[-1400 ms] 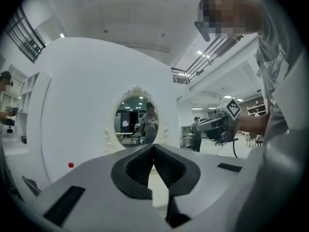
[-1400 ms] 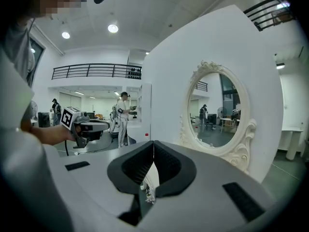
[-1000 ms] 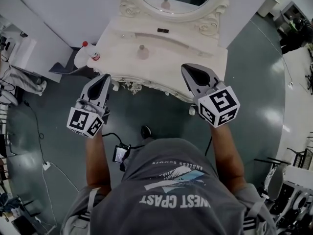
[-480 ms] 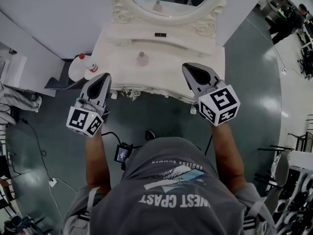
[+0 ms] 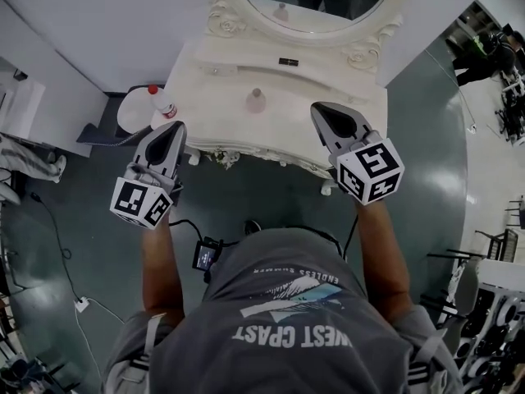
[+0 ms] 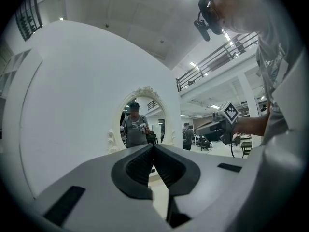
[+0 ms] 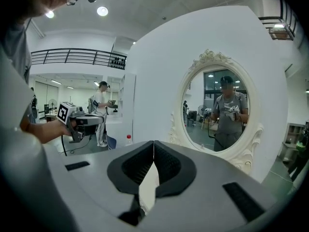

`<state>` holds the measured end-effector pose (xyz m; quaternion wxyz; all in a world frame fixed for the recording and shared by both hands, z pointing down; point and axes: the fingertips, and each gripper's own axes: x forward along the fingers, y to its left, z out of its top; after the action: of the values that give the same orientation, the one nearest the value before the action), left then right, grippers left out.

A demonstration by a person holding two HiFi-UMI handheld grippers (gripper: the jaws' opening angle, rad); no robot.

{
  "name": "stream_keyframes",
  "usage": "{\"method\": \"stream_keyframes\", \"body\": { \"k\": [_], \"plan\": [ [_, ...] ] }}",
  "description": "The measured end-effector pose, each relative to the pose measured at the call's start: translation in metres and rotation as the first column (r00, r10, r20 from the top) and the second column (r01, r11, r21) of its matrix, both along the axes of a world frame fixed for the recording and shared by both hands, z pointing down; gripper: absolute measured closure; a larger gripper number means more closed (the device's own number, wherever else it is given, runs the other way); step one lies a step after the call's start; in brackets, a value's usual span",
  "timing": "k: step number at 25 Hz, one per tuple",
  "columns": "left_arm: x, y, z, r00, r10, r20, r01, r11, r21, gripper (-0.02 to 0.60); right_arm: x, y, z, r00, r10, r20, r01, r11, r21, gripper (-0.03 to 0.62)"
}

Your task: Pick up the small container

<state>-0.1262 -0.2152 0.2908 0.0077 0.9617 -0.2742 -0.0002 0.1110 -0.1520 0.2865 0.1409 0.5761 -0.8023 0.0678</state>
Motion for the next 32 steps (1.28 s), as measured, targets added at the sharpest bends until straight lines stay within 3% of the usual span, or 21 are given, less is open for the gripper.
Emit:
{"method": "stream_keyframes", "body": {
  "k": [9, 17, 32],
  "plan": [
    [-0.045, -0.006, 0.014, 0.996, -0.084, -0.036, 0.083, 0.996, -0.03, 0.565, -0.026, -0.03, 0.009, 0.997, -0.062, -0.04, 0.061, 0.997, -0.038, 0.568],
    [-0.08, -0.003, 0.024, 0.981, -0.195, 0.009, 0.195, 0.98, -0.043, 0.565, -0.038, -0.068, 0.027, 0.99, -0.139, -0.01, 0.138, 0.989, -0.046, 0.568],
    [-0.093, -0.013, 0.054, 0.948, -0.307, 0.084, 0.316, 0.941, -0.118, 0.565, -0.028, -0.133, 0.087, 0.979, -0.199, 0.051, 0.203, 0.972, -0.12, 0.566]
  ]
}}
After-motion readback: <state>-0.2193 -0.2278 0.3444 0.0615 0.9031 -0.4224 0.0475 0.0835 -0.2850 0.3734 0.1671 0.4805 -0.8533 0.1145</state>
